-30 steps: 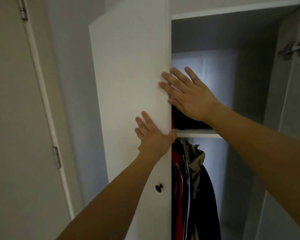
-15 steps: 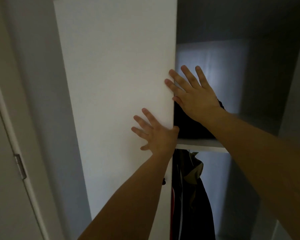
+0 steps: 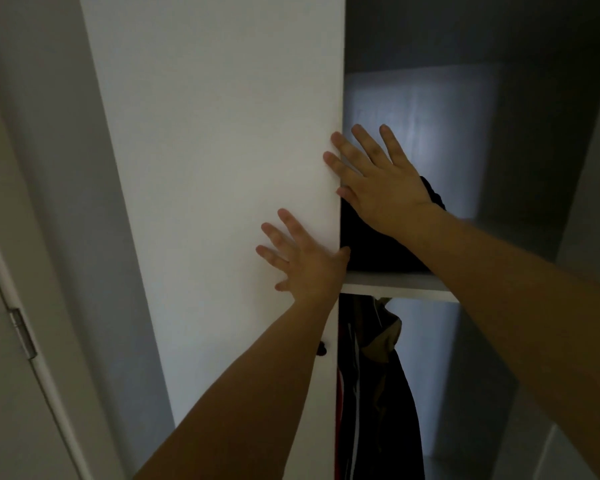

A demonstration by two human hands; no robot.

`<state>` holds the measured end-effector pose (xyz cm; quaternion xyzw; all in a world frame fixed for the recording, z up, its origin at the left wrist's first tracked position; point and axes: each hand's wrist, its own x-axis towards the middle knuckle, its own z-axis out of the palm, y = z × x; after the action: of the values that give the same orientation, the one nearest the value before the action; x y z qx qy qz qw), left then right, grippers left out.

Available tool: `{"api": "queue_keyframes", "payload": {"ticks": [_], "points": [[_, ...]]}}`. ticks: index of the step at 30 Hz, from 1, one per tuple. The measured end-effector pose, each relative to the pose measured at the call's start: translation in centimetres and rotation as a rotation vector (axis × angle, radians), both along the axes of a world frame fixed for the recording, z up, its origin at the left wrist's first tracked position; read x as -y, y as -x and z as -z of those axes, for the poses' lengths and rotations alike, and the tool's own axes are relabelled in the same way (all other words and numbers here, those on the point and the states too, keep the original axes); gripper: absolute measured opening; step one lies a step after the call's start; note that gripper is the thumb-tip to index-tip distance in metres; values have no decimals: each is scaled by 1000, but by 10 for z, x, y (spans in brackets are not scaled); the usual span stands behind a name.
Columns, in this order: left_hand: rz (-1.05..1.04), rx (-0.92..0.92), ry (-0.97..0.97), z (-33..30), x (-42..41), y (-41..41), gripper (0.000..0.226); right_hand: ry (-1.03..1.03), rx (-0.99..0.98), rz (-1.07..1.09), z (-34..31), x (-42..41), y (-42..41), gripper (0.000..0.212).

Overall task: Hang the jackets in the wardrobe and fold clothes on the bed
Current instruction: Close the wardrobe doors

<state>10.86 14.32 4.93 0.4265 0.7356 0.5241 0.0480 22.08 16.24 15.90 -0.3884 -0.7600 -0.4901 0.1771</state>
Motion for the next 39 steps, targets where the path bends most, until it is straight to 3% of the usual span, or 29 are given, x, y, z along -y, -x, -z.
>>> {"api": "queue_keyframes", "payload": {"ticks": [9,15,20,23,25,28,30,35,39], "points": [[288,-319,-6,4,90,-21,96,107,-205,228,-8,125,-82,59],[596,-414,26,11,151,-91,87,-35,-408,425,-20,244,-165,57],[1033,-398,28,14,214,-174,82,-226,-557,590,-28,316,-224,63],[1169,-446,121,9,247,-227,87,-275,-806,547,-34,342,-254,72],[1207,-437,178,7,262,-260,95,-224,-1076,452,-34,352,-275,72],[1255,-418,243,6,281,-303,101,-19,-1400,241,-33,360,-301,42],[1262,-458,225,8,288,-324,95,53,-1387,196,-30,361,-311,15],[1098,-501,132,21,293,-336,84,121,-1235,63,-27,373,-312,31],[1048,-520,58,31,289,-297,65,260,-1211,-214,-18,376,-292,40]]}}
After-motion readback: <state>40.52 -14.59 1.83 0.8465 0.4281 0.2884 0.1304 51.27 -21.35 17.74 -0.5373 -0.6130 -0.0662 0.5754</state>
